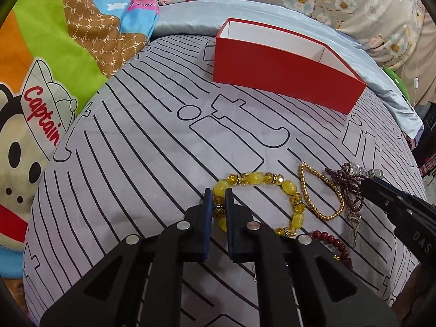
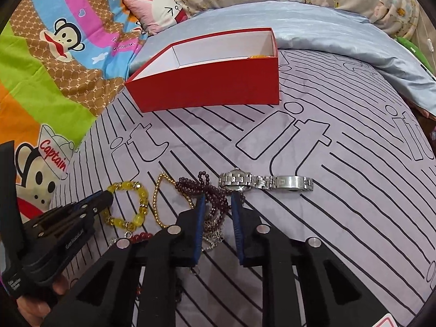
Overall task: Organize jewelry
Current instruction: 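Carry both bracelets into the red box and open both tools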
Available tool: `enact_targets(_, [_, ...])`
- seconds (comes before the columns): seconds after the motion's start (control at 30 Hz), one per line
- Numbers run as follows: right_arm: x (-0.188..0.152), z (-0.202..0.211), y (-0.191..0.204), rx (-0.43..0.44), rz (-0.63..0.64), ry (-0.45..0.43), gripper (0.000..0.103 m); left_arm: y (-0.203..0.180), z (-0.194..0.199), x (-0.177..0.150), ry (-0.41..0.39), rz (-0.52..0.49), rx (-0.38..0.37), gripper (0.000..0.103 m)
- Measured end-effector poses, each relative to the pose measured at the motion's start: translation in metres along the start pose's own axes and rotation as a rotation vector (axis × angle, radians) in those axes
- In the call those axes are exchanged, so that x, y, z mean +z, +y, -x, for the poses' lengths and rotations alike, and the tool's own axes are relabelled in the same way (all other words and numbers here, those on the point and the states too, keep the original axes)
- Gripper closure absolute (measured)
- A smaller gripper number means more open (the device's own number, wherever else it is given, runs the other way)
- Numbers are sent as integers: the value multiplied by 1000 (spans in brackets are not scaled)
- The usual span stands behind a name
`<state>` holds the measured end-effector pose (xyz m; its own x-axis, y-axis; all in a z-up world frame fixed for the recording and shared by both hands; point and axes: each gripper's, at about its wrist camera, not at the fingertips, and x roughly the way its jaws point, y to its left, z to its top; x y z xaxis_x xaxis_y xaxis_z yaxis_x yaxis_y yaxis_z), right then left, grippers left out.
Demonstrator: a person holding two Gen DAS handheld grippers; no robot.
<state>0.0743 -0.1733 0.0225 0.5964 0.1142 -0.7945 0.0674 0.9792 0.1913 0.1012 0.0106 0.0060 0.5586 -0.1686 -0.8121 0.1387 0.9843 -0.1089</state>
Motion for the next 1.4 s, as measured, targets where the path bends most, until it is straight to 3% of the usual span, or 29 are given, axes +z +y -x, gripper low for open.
enact_targets(0.23, [0, -6, 0, 4, 3, 7, 100, 0, 1, -1, -6, -5, 0, 95])
enact_targets(0.43, [0, 13, -1, 22, -8, -31, 100, 3, 3, 1, 9, 19, -21, 95])
enact_targets(0.83, [-2, 59, -11, 58, -60, -94, 100, -9, 40, 11, -33, -6, -86, 95])
enact_targets(1.17, [13, 87, -13, 75, -61, -157, 100, -31, 83, 39, -94, -49, -143, 95])
enact_targets(1.4, [46, 95, -15, 92, -47, -202, 100, -43, 100, 81, -160, -73, -165, 95])
